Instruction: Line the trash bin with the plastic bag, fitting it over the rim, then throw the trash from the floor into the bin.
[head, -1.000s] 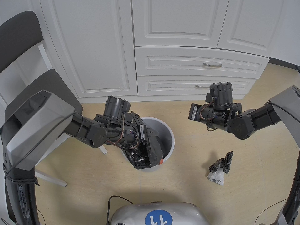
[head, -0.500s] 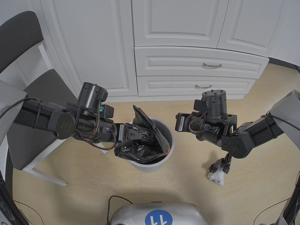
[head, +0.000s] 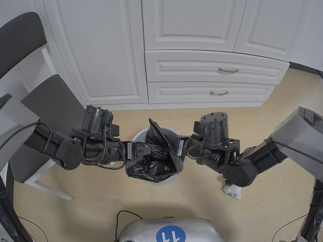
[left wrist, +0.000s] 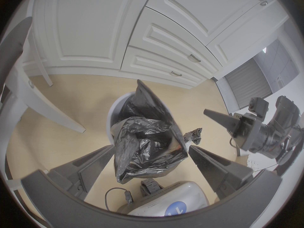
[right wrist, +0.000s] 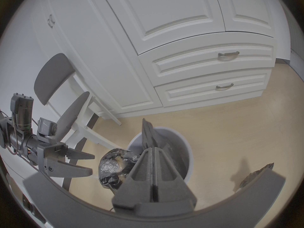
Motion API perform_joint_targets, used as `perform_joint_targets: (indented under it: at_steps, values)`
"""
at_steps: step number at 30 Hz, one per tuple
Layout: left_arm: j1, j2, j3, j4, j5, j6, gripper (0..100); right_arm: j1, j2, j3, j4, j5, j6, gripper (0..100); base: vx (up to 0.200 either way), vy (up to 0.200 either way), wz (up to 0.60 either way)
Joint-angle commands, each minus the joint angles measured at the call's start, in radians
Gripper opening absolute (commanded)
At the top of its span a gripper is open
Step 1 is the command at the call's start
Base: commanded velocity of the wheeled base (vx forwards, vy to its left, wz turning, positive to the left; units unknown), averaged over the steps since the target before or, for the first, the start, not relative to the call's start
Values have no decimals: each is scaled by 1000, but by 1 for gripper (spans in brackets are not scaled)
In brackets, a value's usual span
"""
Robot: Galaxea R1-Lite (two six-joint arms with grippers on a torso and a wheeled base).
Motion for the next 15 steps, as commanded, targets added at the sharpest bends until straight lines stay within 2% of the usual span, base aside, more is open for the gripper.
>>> perform_joint_targets:
  at_steps: [1,2,3,4,11,15]
  values:
    - [1,92,67,-64,54,-8,100,38,127,-16,-13,-25,-5,0,0,0,0]
    - [1,92,67,-64,54,-8,100,38,127,-16,-13,-25,-5,0,0,0,0]
    - [1,123,67,-80,113,-7,100,39,154,-27,-22,-32,-18,0,0,0,0]
    - [1,137,69,-92,129,-7,100,39,160,-27,-36,-32,-19,0,0,0,0]
    - [12,180,93,-222,133,-14,100,51,160,-15,-68,-31,-21,0,0,0,0]
    - [21,184,93,-253,131,-13,100,51,160,-15,-73,-31,-19,0,0,0,0]
